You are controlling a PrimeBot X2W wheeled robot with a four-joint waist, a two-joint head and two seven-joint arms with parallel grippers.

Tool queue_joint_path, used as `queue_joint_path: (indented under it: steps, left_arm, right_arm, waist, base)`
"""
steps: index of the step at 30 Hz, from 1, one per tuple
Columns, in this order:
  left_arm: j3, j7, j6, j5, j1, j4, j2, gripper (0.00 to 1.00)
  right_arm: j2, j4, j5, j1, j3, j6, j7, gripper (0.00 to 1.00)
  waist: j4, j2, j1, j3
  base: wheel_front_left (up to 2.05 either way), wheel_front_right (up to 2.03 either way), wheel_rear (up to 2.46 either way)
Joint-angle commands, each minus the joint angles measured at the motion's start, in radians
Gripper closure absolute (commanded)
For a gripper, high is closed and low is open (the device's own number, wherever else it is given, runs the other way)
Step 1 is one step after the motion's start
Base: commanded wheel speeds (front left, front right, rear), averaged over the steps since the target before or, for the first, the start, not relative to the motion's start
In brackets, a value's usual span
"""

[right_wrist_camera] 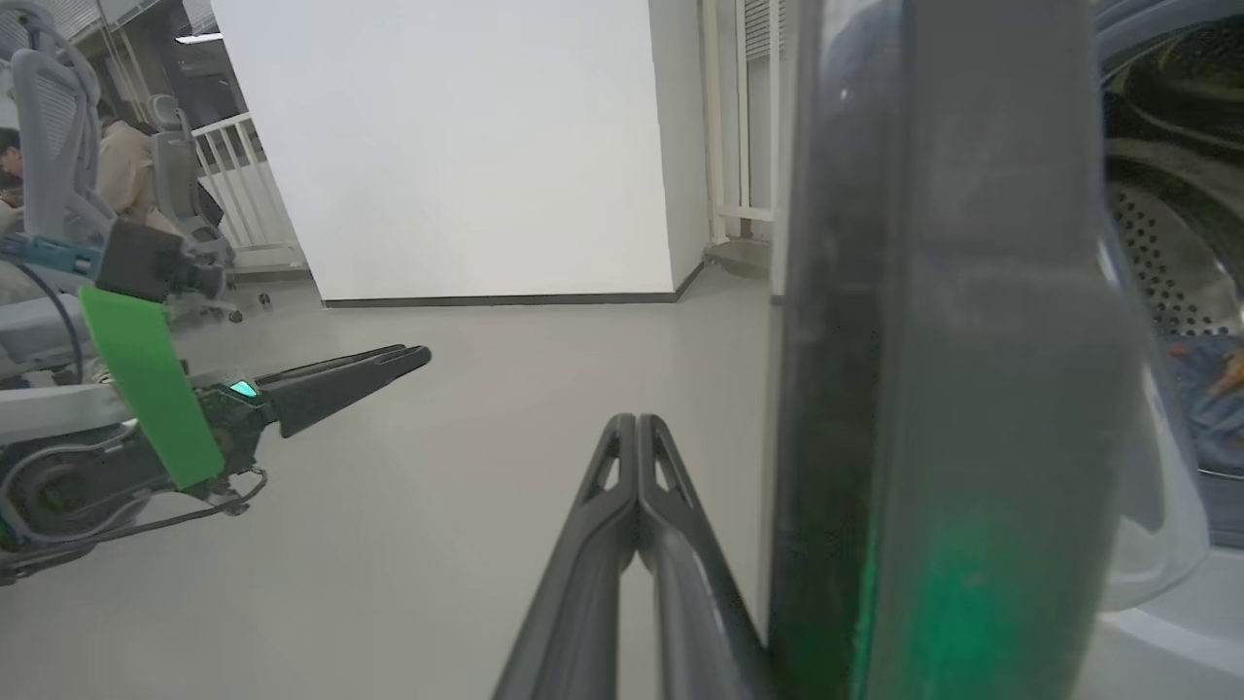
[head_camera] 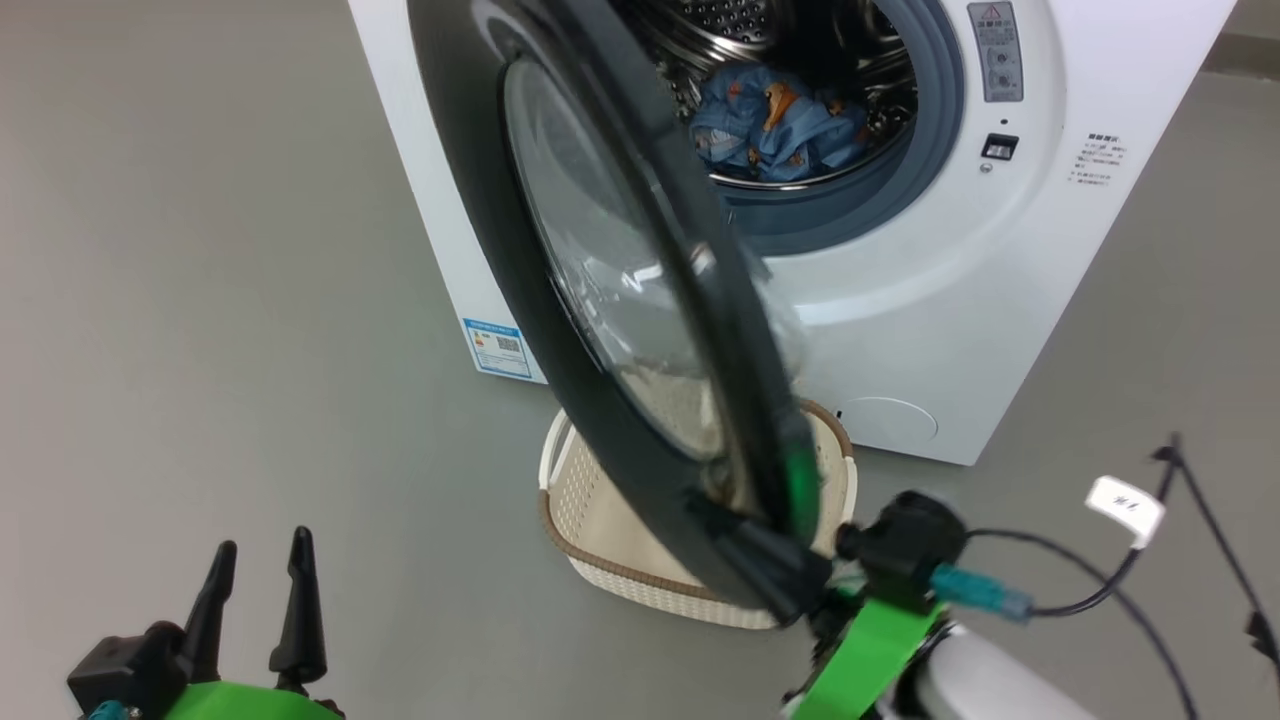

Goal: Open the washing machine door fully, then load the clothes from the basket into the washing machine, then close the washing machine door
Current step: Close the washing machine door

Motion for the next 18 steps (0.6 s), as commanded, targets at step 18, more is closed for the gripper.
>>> queue_joint_path:
  steps: [18]
  left_arm:
    - [0.033,-0.006,-0.003,-0.007,-0.133,-0.058,0.021,0.00]
  right_arm:
    - [-0.066,0.094,-0.020,-0.136,-0.350,-0.003,-0.005,1.00]
  waist:
    - [-0.032,0.0000,0.0000,0.201]
  base:
    - [0.00,0.00,0.00]
